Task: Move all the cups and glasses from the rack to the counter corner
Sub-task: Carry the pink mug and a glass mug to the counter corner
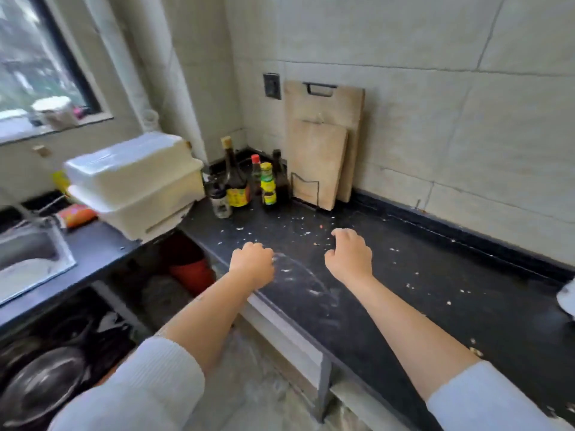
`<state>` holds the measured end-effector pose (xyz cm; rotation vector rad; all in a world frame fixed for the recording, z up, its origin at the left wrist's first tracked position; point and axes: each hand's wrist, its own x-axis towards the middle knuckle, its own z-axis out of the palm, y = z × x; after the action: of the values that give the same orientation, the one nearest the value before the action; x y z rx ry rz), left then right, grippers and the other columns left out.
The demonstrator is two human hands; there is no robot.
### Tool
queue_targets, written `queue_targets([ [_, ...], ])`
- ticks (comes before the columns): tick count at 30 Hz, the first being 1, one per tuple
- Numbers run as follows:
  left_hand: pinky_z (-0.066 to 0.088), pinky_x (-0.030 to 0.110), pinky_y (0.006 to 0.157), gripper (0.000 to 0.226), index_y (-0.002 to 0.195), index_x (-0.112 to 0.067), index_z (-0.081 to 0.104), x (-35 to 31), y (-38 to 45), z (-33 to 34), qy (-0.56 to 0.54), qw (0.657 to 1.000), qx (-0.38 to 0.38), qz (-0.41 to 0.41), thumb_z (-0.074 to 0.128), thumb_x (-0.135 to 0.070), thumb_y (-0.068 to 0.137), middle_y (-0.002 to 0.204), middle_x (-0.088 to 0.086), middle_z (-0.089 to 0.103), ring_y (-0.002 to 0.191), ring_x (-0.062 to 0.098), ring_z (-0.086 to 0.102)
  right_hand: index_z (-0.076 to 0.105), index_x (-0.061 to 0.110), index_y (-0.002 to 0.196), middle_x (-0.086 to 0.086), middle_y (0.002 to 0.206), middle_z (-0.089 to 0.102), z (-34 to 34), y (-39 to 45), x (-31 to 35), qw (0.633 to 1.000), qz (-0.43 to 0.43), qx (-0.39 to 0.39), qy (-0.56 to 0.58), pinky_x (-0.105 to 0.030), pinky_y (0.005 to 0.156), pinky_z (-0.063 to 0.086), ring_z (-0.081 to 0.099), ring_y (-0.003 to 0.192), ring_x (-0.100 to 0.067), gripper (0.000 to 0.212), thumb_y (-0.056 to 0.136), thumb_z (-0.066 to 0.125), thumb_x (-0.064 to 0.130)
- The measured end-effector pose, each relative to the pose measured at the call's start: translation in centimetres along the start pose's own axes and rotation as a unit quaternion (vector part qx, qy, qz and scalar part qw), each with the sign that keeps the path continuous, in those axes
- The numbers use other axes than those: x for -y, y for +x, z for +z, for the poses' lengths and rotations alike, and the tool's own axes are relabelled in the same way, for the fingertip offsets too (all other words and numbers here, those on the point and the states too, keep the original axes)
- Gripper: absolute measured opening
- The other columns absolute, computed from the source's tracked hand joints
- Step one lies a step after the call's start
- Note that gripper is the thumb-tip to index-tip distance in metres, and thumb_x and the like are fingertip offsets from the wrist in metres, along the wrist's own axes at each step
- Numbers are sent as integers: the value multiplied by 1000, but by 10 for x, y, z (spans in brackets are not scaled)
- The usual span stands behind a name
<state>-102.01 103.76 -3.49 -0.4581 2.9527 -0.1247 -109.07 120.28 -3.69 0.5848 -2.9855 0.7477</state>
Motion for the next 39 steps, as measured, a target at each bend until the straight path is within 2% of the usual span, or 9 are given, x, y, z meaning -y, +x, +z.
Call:
queue_targets([
  [4, 40, 42, 92, 33, 116, -9, 55, 138, -73, 4, -23, 994, -21, -108, 41, -24, 90, 121, 13, 53, 117, 32, 45, 47, 9, 126, -12, 135, 47, 46, -28, 130, 994, -105, 41, -5, -42, 94, 39, 44, 121, -32, 41, 85, 46, 15],
  [9, 42, 41, 88, 33, 116, -7, 55, 279, -163, 17, -21, 969, -26, -243, 42, -22, 89, 123, 16, 54, 118, 34, 45, 49, 9, 123, -13, 131, 50, 105, -67, 286, 963, -249, 97, -35, -42, 97, 37, 43, 121, -33, 41, 83, 45, 16],
  [14, 43, 42, 92, 36, 119, -7, 51, 396, -230, 37, -46, 924, -46, -377, 45, -21, 87, 128, 16, 54, 119, 34, 48, 52, 8, 121, -13, 129, 51, 163, -90, 424, 922, -362, 137, -23, -42, 95, 39, 45, 119, -33, 39, 83, 46, 14],
  [21, 38, 44, 99, 37, 123, -8, 47, 544, -286, 36, -41, 851, -14, -523, 44, -22, 89, 131, 15, 50, 124, 33, 43, 51, 8, 123, -11, 132, 50, 236, -101, 611, 843, -506, 181, 12, -38, 95, 38, 44, 120, -31, 38, 86, 46, 18],
  [25, 38, 44, 96, 34, 120, -9, 48, 613, -318, 32, -49, 814, -2, -578, 42, -22, 90, 128, 15, 50, 120, 33, 44, 53, 7, 118, -12, 127, 52, 270, -120, 701, 801, -562, 203, 36, -38, 94, 39, 45, 118, -31, 35, 85, 47, 18],
  [32, 41, 40, 92, 36, 122, -12, 49, 722, -393, 54, -67, 722, 16, -689, 44, -26, 89, 129, 12, 50, 120, 30, 45, 52, 8, 117, -11, 124, 53, 338, -186, 835, 736, -632, 240, 40, -37, 94, 38, 44, 118, -30, 34, 85, 45, 18],
  [35, 42, 38, 91, 36, 123, -12, 48, 767, -434, 64, -64, 703, 23, -708, 43, -24, 89, 129, 12, 50, 121, 29, 45, 53, 7, 116, -11, 124, 53, 363, -224, 886, 721, -649, 240, 39, -37, 92, 38, 45, 116, -31, 33, 86, 45, 18],
  [39, 45, 35, 86, 36, 123, -13, 51, 839, -500, 73, -48, 701, 14, -712, 44, -23, 89, 128, 11, 53, 118, 28, 50, 53, 7, 118, -12, 124, 54, 390, -285, 967, 703, -678, 210, 46, -38, 93, 39, 46, 116, -31, 35, 86, 44, 17],
])
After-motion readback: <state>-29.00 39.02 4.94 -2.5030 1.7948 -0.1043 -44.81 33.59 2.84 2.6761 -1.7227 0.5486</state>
